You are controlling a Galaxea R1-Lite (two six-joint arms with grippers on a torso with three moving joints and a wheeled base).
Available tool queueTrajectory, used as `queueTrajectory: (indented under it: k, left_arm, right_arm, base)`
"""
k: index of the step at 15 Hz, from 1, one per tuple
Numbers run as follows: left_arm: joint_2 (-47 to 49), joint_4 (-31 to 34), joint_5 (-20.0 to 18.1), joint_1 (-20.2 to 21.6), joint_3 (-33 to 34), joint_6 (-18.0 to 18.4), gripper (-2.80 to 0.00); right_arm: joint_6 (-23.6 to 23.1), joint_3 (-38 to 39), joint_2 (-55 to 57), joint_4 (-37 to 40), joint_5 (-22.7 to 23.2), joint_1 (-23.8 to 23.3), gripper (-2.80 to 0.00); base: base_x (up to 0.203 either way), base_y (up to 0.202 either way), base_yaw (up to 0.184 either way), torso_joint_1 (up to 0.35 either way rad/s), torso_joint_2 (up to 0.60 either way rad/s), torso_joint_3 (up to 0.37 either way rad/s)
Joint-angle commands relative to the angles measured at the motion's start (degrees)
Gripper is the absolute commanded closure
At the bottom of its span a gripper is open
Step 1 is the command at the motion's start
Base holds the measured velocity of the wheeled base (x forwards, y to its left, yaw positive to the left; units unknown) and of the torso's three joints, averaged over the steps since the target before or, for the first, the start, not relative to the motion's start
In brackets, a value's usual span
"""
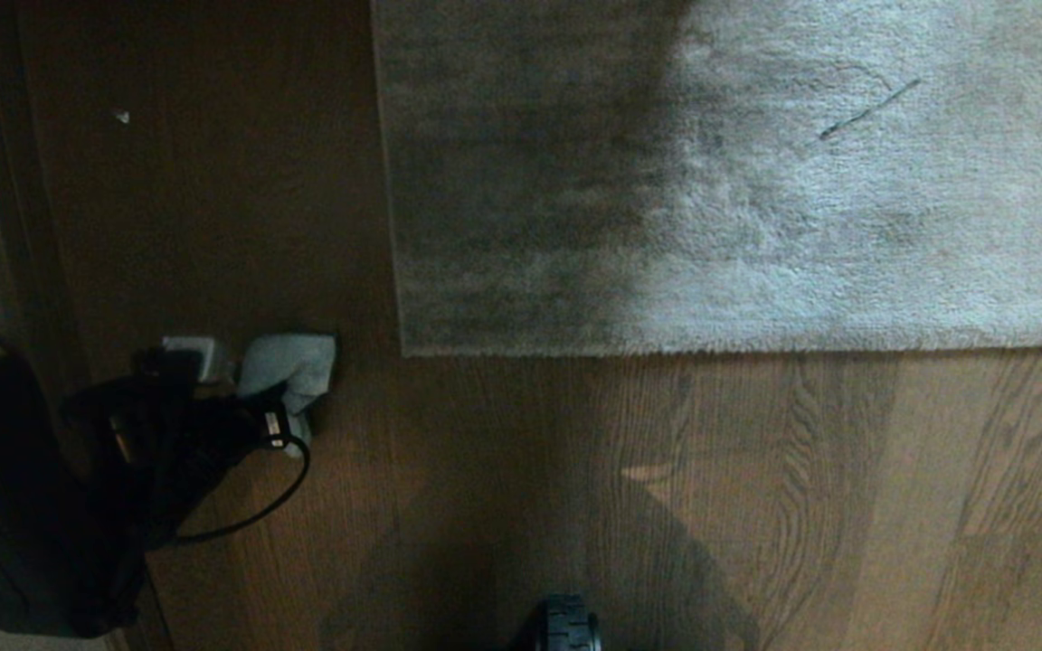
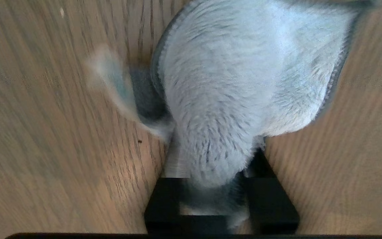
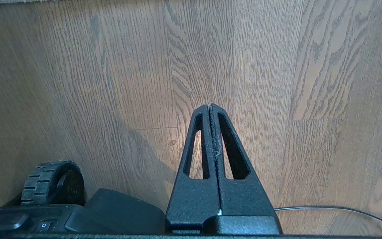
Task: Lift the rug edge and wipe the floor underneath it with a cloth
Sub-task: Pick up the rag
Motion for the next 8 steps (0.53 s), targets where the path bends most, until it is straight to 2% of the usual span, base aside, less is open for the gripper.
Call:
queueTrajectory:
  k: [1, 8]
  left_arm:
    - [-2.95, -2.78, 0.19, -0.78, 0.46, -0.03, 0.0]
    - [-14.69, -2.78, 0.27, -1.12, 9.82, 0.05, 0.0]
  right_arm:
    - [0.04, 0.0, 0.01, -0.05, 0.02, 0.0, 0.0]
    - [0.04, 0.0, 0.01, -0.05, -0.04, 0.0, 0.0]
  base:
    - [0.0, 0.0, 0.0, 0.0, 0.0, 0.0]
    - [0.0, 0.0, 0.0, 0.0, 0.0, 0.0]
